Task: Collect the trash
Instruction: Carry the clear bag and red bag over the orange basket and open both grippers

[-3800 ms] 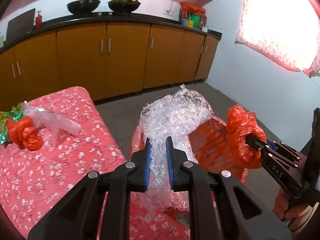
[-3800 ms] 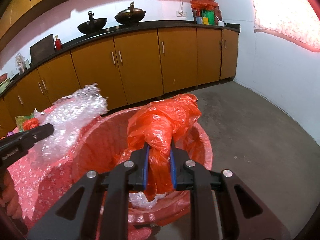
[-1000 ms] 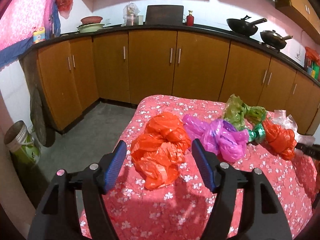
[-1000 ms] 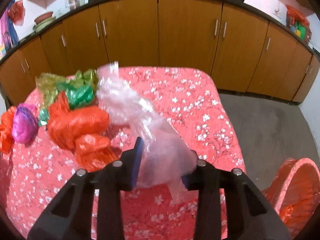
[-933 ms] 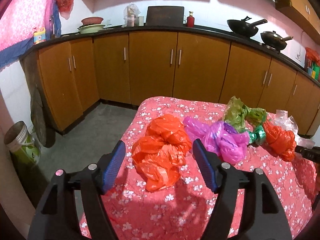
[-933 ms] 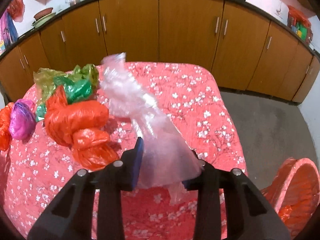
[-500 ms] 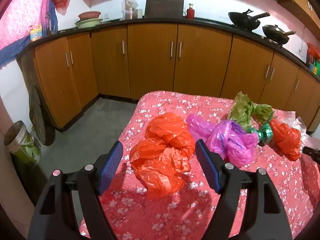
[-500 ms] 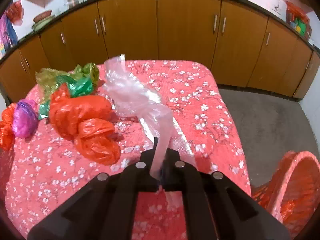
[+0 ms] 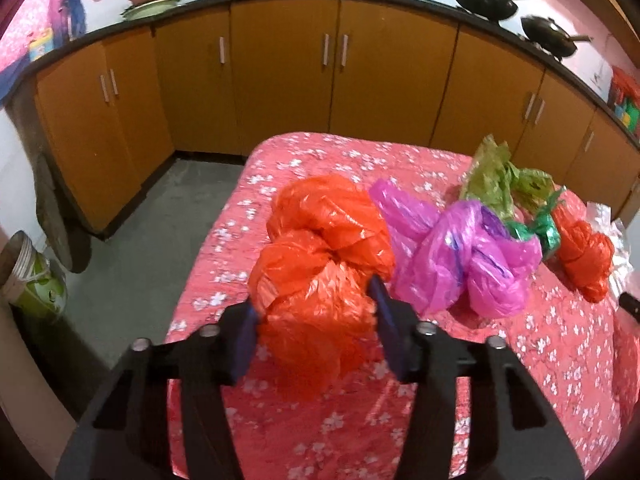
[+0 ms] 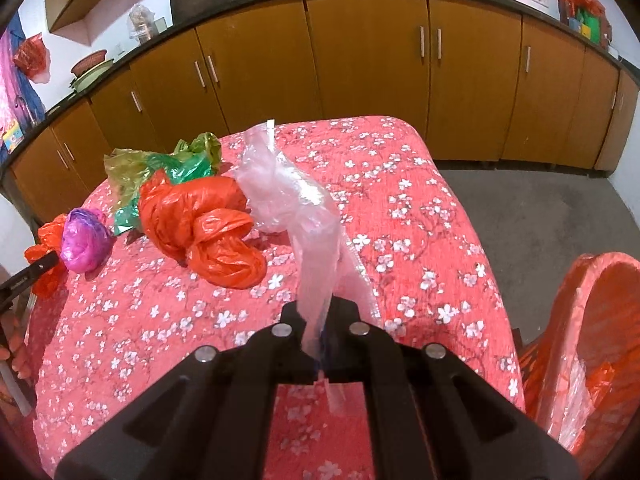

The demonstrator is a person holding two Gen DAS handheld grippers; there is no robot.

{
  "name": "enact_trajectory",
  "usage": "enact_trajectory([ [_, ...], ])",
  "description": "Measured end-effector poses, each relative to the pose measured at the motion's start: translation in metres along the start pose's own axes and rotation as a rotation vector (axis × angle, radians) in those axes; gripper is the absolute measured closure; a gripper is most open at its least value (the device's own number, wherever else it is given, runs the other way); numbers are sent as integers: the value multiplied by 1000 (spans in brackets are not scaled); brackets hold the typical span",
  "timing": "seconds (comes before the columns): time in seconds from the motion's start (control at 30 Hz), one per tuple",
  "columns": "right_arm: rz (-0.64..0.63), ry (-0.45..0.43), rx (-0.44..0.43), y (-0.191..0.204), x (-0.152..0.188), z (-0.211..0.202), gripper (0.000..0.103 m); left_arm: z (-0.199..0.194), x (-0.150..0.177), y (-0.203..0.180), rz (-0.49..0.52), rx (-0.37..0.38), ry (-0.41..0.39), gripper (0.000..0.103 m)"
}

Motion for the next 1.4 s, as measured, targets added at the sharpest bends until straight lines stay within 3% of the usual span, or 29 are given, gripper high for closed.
enact_trajectory([
  [0.27,8,-18,1,-1,6,-10,100,-6,4,-7,19,3,-20,84],
  [0.67,63,-95,-16,2,14,-62,100,-61,12,3,-14,23,-99,87],
  [1.07,59,-210,-25,7,18,-152,100,-170,0,-75,74,218,-258,87],
  [1.4,95,-304,77,-32,36,-232,100,-226,15,-166,161,400,-295,87],
])
Point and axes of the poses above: each gripper's, at about its wrist camera, not at the fingertips, and z roughly the way its jaws point, y to its left, x to its underside, the point moved 5 cm from there along z, roughly the way its jaws point, and after that the axes turned 15 degrees about -x, right-handed, at the moved point
